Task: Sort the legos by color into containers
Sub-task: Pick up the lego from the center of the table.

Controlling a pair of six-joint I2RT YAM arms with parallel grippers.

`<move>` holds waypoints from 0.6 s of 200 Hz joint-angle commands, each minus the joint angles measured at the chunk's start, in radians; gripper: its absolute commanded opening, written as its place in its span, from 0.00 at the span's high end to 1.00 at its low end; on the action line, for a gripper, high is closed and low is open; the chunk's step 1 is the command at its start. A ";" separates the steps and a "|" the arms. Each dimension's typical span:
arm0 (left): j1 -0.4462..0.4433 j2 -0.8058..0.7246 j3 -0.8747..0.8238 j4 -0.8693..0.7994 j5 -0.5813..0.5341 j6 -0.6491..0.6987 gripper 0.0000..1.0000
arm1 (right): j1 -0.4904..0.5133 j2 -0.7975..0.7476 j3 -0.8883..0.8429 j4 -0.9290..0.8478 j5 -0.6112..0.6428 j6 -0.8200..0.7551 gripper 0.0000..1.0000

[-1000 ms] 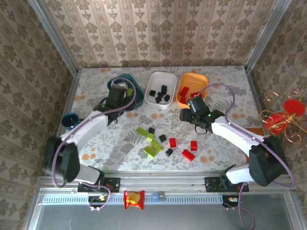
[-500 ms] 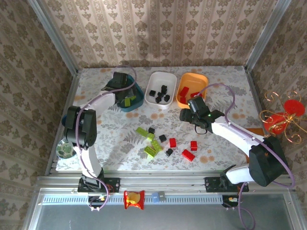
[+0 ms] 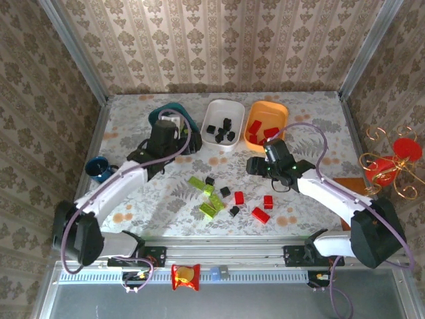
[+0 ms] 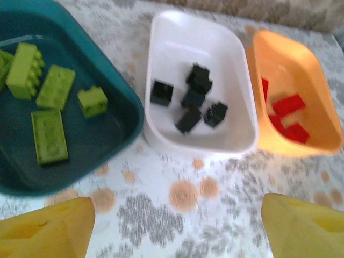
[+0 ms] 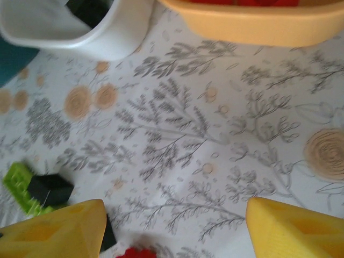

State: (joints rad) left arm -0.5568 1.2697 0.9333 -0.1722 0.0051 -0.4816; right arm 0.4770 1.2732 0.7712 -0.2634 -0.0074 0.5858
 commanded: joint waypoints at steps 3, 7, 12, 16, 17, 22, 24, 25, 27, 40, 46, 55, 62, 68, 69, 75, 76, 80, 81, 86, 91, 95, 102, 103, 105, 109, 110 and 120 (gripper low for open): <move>-0.040 -0.080 -0.081 -0.078 0.021 -0.014 0.17 | 0.008 -0.054 -0.036 0.112 -0.126 -0.036 0.29; -0.051 -0.090 -0.098 -0.088 0.020 -0.014 0.17 | 0.008 -0.061 -0.044 0.127 -0.143 -0.039 0.29; -0.063 -0.099 -0.116 -0.104 0.016 -0.017 0.17 | 0.009 -0.070 -0.053 0.147 -0.166 -0.041 0.29; -0.072 -0.106 -0.130 -0.115 0.012 -0.019 0.17 | 0.009 -0.079 -0.061 0.166 -0.185 -0.044 0.29; -0.074 -0.106 -0.134 -0.118 0.011 -0.020 0.17 | 0.009 -0.082 -0.063 0.171 -0.190 -0.045 0.29; -0.084 -0.110 -0.156 -0.126 0.010 -0.026 0.17 | 0.010 -0.092 -0.074 0.197 -0.214 -0.047 0.29; -0.087 -0.112 -0.166 -0.128 0.010 -0.027 0.17 | 0.011 -0.097 -0.079 0.206 -0.222 -0.047 0.29; -0.089 -0.113 -0.171 -0.128 0.010 -0.028 0.17 | 0.011 -0.099 -0.081 0.211 -0.226 -0.047 0.29; -0.092 -0.113 -0.180 -0.128 0.010 -0.030 0.17 | 0.012 -0.105 -0.085 0.220 -0.232 -0.047 0.29; -0.105 -0.112 -0.241 -0.124 0.015 -0.046 0.18 | 0.018 -0.134 -0.108 0.268 -0.264 -0.049 0.28; -0.111 -0.108 -0.268 -0.116 0.019 -0.053 0.18 | 0.022 -0.146 -0.112 0.279 -0.268 -0.052 0.28; -0.126 -0.097 -0.300 -0.098 0.022 -0.059 0.19 | 0.027 -0.160 -0.117 0.289 -0.270 -0.056 0.28; -0.143 -0.081 -0.316 -0.094 0.016 -0.060 0.19 | 0.029 -0.165 -0.115 0.290 -0.270 -0.059 0.28; -0.160 -0.066 -0.320 -0.097 0.004 -0.058 0.20 | 0.031 -0.168 -0.112 0.284 -0.269 -0.062 0.28; -0.163 -0.062 -0.320 -0.098 0.000 -0.056 0.20 | 0.031 -0.169 -0.112 0.284 -0.269 -0.062 0.28; -0.184 -0.043 -0.319 -0.107 -0.020 -0.053 0.21 | 0.032 -0.169 -0.109 0.276 -0.266 -0.065 0.28; -0.186 -0.039 -0.318 -0.108 -0.025 -0.053 0.21 | 0.032 -0.169 -0.108 0.275 -0.266 -0.064 0.28; -0.197 -0.028 -0.316 -0.114 -0.039 -0.051 0.21 | 0.032 -0.169 -0.106 0.271 -0.264 -0.066 0.28; -0.199 -0.025 -0.316 -0.116 -0.042 -0.051 0.21 | 0.032 -0.169 -0.105 0.269 -0.264 -0.066 0.28; -0.211 -0.013 -0.312 -0.123 -0.057 -0.050 0.21 | 0.033 -0.169 -0.102 0.266 -0.262 -0.069 0.28; -0.221 -0.001 -0.309 -0.129 -0.075 -0.047 0.21 | 0.034 -0.170 -0.102 0.263 -0.260 -0.068 0.28; -0.227 0.008 -0.308 -0.135 -0.089 -0.046 0.21 | 0.034 -0.170 -0.102 0.263 -0.260 -0.068 0.27; -0.234 0.021 -0.305 -0.142 -0.109 -0.046 0.21 | 0.034 -0.173 -0.105 0.263 -0.258 -0.068 0.28; -0.234 0.023 -0.304 -0.143 -0.110 -0.045 0.21 | 0.034 -0.173 -0.105 0.263 -0.257 -0.067 0.28; -0.236 0.026 -0.304 -0.142 -0.113 -0.045 0.21 | 0.034 -0.173 -0.105 0.263 -0.256 -0.067 0.28; -0.236 0.031 -0.304 -0.140 -0.117 -0.045 0.21 | 0.035 -0.175 -0.108 0.263 -0.254 -0.067 0.27; -0.237 0.033 -0.304 -0.140 -0.119 -0.045 0.21 | 0.035 -0.175 -0.107 0.263 -0.253 -0.066 0.27; -0.242 0.046 -0.304 -0.131 -0.134 -0.041 0.21 | 0.035 -0.179 -0.113 0.263 -0.246 -0.064 0.28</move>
State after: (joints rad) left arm -0.7876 1.2919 0.6128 -0.2882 -0.0505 -0.5201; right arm 0.5049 1.1172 0.6636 -0.0170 -0.2432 0.5411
